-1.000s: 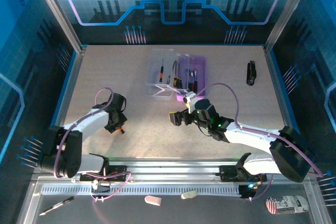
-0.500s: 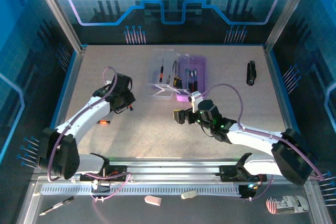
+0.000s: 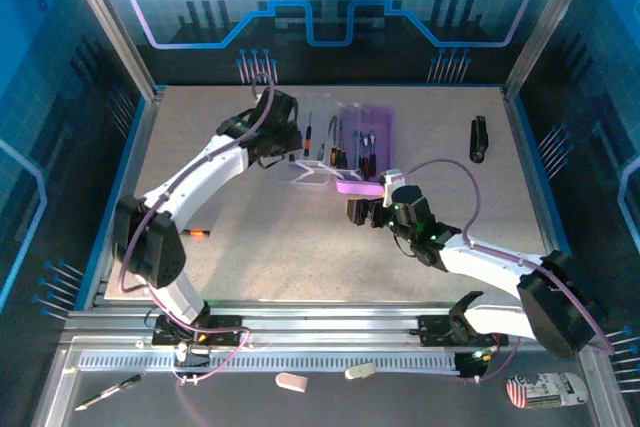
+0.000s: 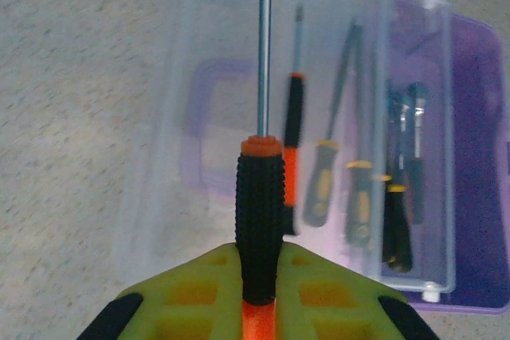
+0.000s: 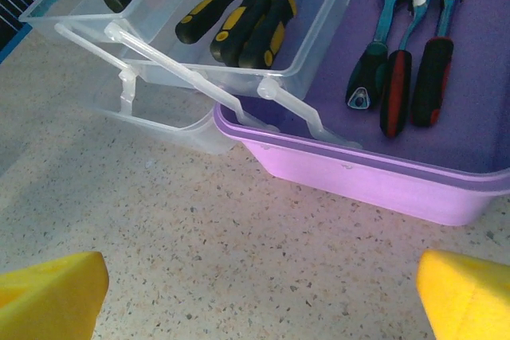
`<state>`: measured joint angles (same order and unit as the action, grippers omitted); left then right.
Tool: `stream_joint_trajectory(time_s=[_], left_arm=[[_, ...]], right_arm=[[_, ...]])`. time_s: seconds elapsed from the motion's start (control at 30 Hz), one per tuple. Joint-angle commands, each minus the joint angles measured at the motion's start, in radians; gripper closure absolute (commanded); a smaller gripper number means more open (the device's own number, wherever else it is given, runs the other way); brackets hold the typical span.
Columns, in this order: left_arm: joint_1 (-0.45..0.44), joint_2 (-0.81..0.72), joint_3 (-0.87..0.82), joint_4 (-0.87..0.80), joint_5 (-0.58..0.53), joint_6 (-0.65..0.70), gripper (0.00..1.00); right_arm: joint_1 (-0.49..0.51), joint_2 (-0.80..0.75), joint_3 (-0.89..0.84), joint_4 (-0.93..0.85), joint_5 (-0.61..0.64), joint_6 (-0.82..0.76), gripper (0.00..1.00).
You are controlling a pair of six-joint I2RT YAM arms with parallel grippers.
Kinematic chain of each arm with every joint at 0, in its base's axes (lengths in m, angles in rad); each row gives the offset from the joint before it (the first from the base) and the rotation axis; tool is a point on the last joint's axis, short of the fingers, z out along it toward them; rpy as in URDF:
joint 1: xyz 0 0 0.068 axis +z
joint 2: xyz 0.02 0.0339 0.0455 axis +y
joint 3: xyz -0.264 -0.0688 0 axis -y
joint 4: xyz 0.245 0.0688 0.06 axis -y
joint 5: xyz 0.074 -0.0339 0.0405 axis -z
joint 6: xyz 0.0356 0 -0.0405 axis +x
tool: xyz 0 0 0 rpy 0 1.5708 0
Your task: Pack the tool kit
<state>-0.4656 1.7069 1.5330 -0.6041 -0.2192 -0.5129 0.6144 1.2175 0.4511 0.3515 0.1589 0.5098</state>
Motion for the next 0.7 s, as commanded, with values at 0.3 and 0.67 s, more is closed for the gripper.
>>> stream_joint_trajectory(time_s=[0.3, 0.67], left_arm=[[-0.041, 0.315, 0.368, -0.11, 0.007, 0.155, 0.86], [-0.04, 0.407, 0.449, -0.184, -0.028, 0.183, 0.86]], right_arm=[[-0.053, -0.016, -0.01, 0.012, -0.065, 0.048, 0.0], [-0.07, -0.018, -0.016, 0.018, -0.085, 0.062, 0.0]])
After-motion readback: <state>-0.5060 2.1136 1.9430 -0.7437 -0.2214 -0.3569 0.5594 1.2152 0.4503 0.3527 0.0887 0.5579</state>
